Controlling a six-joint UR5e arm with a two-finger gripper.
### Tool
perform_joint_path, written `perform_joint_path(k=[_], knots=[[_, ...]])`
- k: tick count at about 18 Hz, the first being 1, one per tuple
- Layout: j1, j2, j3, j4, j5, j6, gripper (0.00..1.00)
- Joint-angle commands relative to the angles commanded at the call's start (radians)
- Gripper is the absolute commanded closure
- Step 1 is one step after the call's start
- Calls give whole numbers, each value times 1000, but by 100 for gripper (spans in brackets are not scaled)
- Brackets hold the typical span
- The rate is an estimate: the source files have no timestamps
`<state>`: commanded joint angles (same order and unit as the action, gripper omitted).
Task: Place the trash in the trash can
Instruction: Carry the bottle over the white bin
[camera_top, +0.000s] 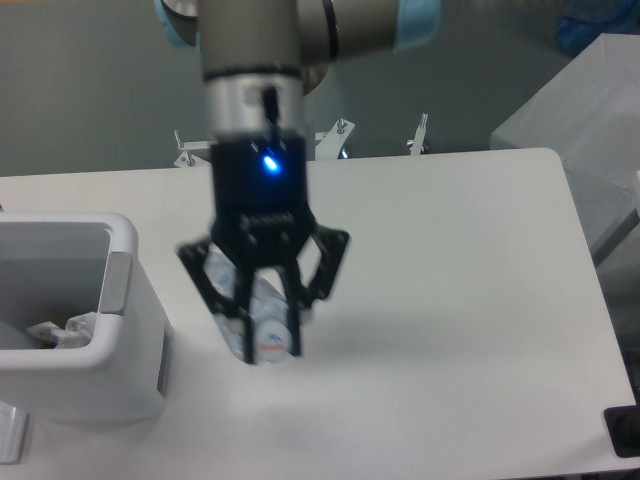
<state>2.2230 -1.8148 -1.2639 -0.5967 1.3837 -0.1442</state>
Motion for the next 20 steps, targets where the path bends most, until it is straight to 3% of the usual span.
perform_joint_path(k=[3,9,20], knots=[[-52,22,-2,0,0,-5,59],[-163,12,1,-2,0,-5,59],[-230,-49,-8,-2,3,2,59]])
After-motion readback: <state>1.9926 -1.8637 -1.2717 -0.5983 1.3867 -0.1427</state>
